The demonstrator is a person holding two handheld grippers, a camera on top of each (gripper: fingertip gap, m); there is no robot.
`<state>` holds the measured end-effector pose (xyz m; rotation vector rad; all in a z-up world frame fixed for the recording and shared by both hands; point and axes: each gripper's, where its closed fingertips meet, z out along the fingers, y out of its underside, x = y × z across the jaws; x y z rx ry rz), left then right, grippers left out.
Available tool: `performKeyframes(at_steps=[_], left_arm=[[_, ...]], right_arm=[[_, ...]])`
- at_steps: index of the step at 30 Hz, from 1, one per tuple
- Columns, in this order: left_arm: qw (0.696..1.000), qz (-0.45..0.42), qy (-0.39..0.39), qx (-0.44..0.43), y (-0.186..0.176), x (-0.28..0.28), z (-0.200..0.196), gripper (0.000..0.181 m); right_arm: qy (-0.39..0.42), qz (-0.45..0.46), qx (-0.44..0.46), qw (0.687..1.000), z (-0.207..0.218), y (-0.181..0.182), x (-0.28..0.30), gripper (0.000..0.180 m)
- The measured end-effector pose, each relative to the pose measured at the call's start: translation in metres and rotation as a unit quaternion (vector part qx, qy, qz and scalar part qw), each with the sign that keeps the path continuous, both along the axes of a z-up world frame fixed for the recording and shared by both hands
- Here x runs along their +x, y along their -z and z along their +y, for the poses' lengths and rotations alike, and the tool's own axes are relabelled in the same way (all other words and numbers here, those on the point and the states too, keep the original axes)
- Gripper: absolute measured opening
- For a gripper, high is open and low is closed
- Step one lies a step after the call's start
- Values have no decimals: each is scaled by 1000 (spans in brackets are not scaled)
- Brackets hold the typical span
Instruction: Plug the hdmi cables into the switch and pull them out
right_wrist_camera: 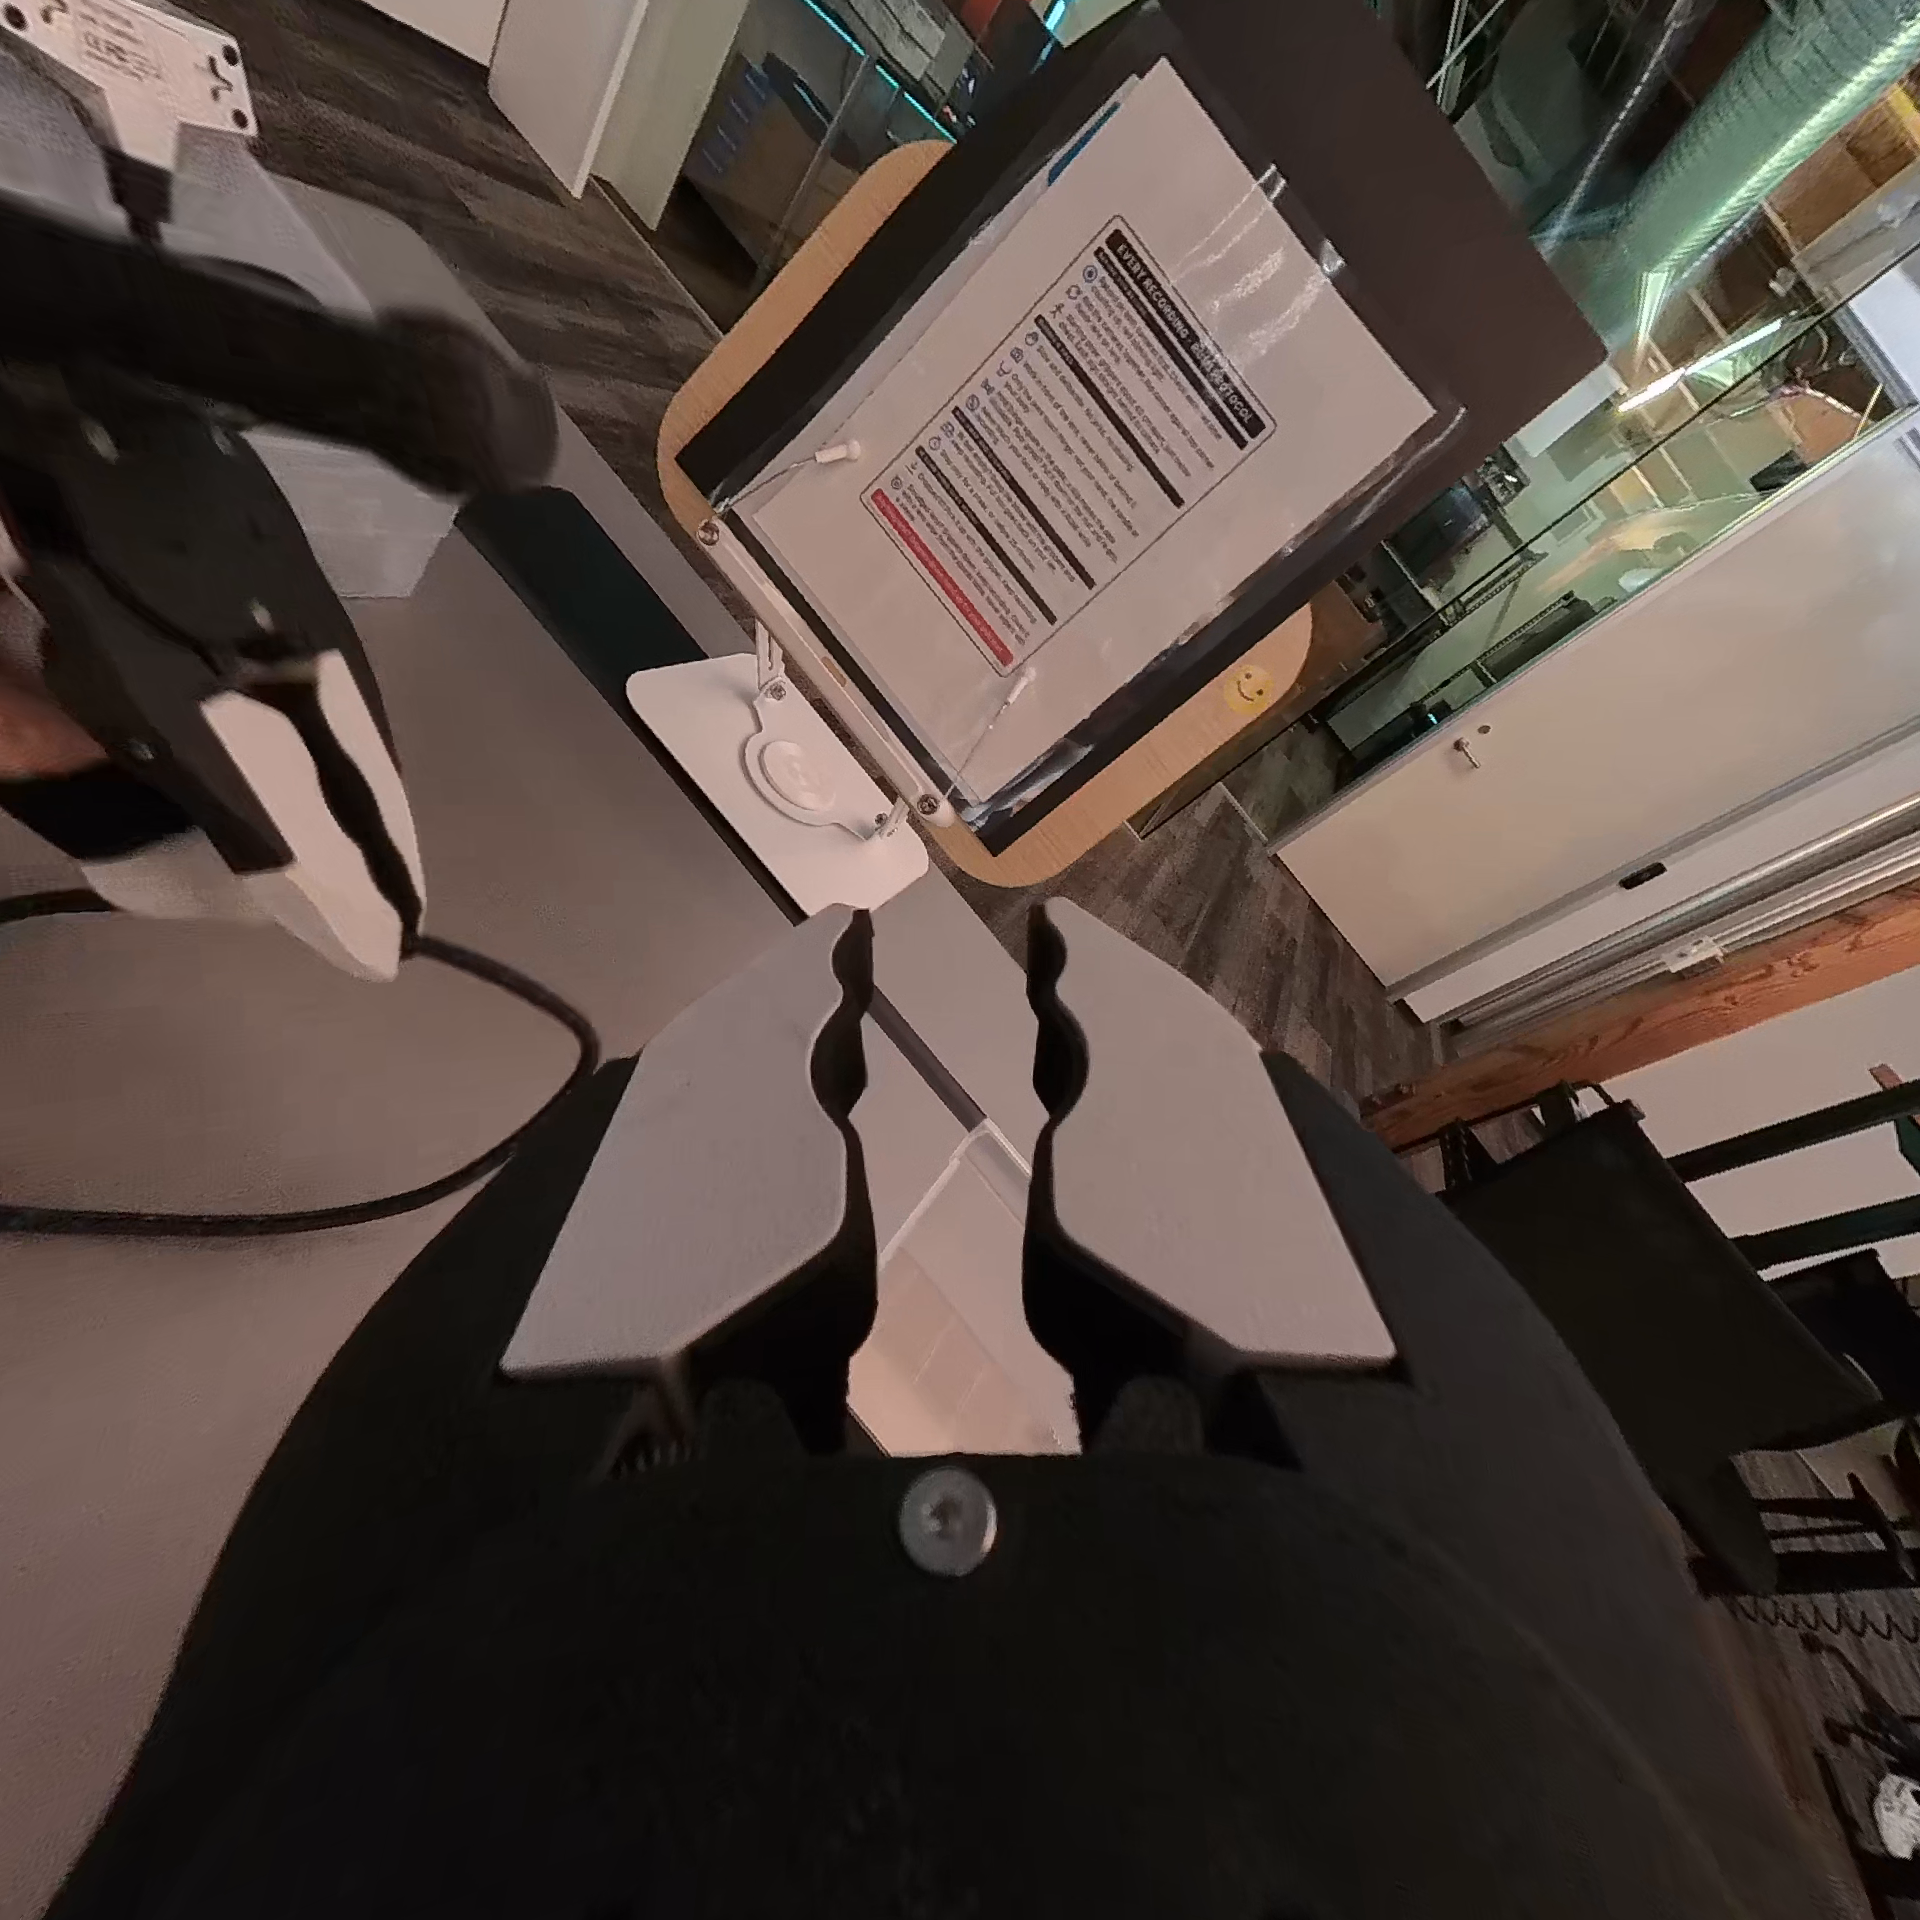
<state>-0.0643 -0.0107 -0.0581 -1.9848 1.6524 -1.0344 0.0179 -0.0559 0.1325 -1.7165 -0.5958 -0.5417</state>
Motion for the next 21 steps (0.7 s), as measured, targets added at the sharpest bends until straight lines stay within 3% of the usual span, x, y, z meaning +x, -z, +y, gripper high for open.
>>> performKeyframes(at_steps=[1, 6, 8, 11, 14, 16, 18, 19, 21], left_arm=[[1000, 17, 6, 9, 12, 2, -1, 7], [998, 57, 15, 34, 45, 8, -1, 7], [999, 37, 3, 30, 39, 13, 2, 25], [999, -16, -21, 41, 6, 11, 14, 37], [985, -101, -79, 113, -61, -15, 51, 40], [950, -160, -179, 202, -116, -62, 100, 43], [883, -198, -328, 274, -161, -139, 156, 41], [847, -211, -391, 291, -174, -182, 180, 41], [811, -209, -468, 282, -178, -253, 217, 58]], right_arm=[[-3, -1, -1, 1000, 1, 1, -1, 29], [-1, -18, -19, 1000, 4, 8, -2, 30], [1, -24, -21, 999, 4, 9, -2, 30], [0, -26, -17, 1000, 3, 8, -2, 30], [-4, -27, -9, 1000, 2, 5, -4, 30], [-9, -30, -8, 999, 2, 5, -5, 30], [-12, -38, -12, 999, 3, 7, -7, 30], [-11, -41, -14, 999, 5, 9, -7, 30], [-8, -46, -22, 999, 10, 14, -7, 30]])
